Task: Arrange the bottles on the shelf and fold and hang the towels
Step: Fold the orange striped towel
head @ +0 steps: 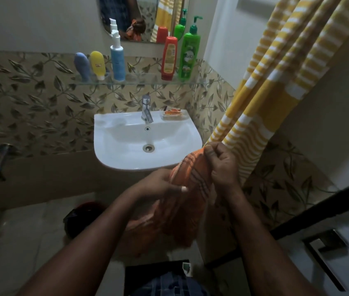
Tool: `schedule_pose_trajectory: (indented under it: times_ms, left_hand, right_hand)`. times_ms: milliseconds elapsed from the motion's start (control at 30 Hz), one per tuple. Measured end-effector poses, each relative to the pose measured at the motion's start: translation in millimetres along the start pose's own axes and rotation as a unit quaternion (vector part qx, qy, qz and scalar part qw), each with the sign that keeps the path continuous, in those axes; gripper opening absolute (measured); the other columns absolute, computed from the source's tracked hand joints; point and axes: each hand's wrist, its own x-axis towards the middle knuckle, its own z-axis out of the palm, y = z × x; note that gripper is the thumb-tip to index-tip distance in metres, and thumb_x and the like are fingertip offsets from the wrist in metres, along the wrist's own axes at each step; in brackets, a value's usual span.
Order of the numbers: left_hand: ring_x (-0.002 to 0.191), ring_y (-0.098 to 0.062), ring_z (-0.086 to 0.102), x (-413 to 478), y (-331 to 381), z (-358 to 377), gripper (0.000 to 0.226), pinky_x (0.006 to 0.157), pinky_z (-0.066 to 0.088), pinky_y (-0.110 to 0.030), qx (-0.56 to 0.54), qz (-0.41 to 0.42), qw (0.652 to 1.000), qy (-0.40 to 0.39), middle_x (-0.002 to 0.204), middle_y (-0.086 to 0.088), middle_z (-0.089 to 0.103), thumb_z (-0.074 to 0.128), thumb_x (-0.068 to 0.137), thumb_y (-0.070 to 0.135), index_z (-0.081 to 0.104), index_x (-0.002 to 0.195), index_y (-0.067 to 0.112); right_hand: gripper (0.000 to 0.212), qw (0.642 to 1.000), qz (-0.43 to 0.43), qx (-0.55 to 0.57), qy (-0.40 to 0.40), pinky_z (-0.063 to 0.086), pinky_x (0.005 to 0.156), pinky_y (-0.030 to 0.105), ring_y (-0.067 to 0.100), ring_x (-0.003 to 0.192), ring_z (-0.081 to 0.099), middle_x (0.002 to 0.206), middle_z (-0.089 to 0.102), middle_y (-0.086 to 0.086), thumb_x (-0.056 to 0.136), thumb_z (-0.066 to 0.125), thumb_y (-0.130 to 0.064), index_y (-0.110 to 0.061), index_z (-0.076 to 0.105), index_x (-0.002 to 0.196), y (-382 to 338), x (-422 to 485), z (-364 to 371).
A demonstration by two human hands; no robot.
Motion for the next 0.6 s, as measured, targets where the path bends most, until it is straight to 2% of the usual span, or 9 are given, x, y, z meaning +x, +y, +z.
schedule_pose_trajectory:
  times_ms: [67,133,200,267,333,367,433,500,600]
  left_hand:
    - [0.102,-0.026,0.074,0,-2,5,0.026,0.097,0.059,-0.041,-0.133,0.013,0.990,0.051,0.115,-0.015,0.078,0.076,0.092,0.008,0.075,0.118,0.005]
    - [0.096,-0.034,0.071,1,-1,-1,0.021,0.091,0.058,-0.042,-0.242,0.005,0.965,0.103,0.105,-0.020,0.077,0.075,0.092,0.014,0.076,0.110,0.002]
    - [0.091,-0.034,0.071,0,7,-8,0.021,0.084,0.060,-0.039,-0.271,0.009,0.952,0.139,0.098,-0.019,0.077,0.075,0.092,0.017,0.076,0.106,0.001]
    - [0.087,-0.029,0.075,-1,20,-8,0.017,0.079,0.062,-0.035,-0.250,0.025,0.955,0.159,0.098,-0.016,0.079,0.073,0.094,0.013,0.077,0.106,0.001]
    - [0.087,-0.026,0.075,-1,33,-4,0.013,0.080,0.060,-0.036,-0.189,0.040,0.969,0.155,0.098,-0.014,0.080,0.075,0.093,0.014,0.080,0.103,0.006]
    - [0.086,-0.025,0.075,0,39,-1,0.012,0.079,0.059,-0.035,-0.155,0.043,0.977,0.137,0.096,-0.014,0.080,0.076,0.092,0.015,0.081,0.100,0.008]
    - [0.079,-0.024,0.072,1,48,5,0.011,0.073,0.055,-0.033,-0.120,0.039,0.987,0.097,0.088,-0.019,0.076,0.077,0.089,0.014,0.082,0.094,0.006]
    - [0.074,-0.022,0.068,1,54,7,0.009,0.070,0.051,-0.030,-0.121,0.037,0.988,0.092,0.080,-0.020,0.072,0.075,0.088,0.011,0.082,0.089,0.005]
    - [0.077,-0.022,0.070,-2,57,6,0.010,0.074,0.052,-0.034,-0.087,0.056,0.990,0.096,0.085,-0.023,0.075,0.074,0.087,0.011,0.083,0.091,0.008]
  right_hand:
    - [0.020,0.999,-0.021,0.001,0.033,0.046,0.070,0.020,-0.002,0.073,0.054,0.073,0.061,-0.018,0.102,0.058,-0.018,-0.025,0.064,0.085,-2,-1,-3]
    - [0.021,0.997,-0.035,-0.010,0.061,0.045,0.070,0.016,-0.008,0.073,0.053,0.073,0.063,-0.022,0.101,0.057,-0.017,-0.028,0.063,0.083,0,-1,-14]
    - [0.024,1.000,-0.021,-0.017,0.014,0.045,0.069,0.015,-0.008,0.072,0.055,0.073,0.065,-0.023,0.099,0.058,-0.017,-0.028,0.066,0.080,8,-4,-26]
    - [0.024,0.995,0.038,0.005,-0.095,0.048,0.067,0.018,-0.004,0.072,0.060,0.078,0.071,-0.016,0.100,0.061,-0.020,-0.026,0.074,0.081,13,-12,-29]
    - [0.014,0.987,0.056,-0.036,-0.149,0.056,0.073,0.025,0.006,0.082,0.071,0.097,0.077,-0.007,0.095,0.068,-0.033,-0.023,0.077,0.097,15,-14,-27]
    - [0.023,0.984,0.046,-0.062,-0.158,0.059,0.081,0.029,0.009,0.094,0.073,0.108,0.077,-0.005,0.091,0.072,-0.037,-0.022,0.075,0.108,14,-12,-25]
    - [0.037,0.979,0.047,-0.027,-0.198,0.060,0.090,0.032,0.016,0.108,0.073,0.119,0.075,0.001,0.088,0.078,-0.031,-0.018,0.069,0.122,9,-6,-22]
    - [0.034,0.970,0.071,0.037,-0.228,0.058,0.085,0.032,0.022,0.097,0.072,0.107,0.075,0.012,0.085,0.082,-0.028,-0.014,0.072,0.114,4,-2,-21]
    - [0.027,0.974,0.073,0.048,-0.210,0.051,0.074,0.039,0.025,0.082,0.062,0.088,0.065,0.017,0.080,0.086,-0.032,-0.013,0.074,0.097,6,-2,-24]
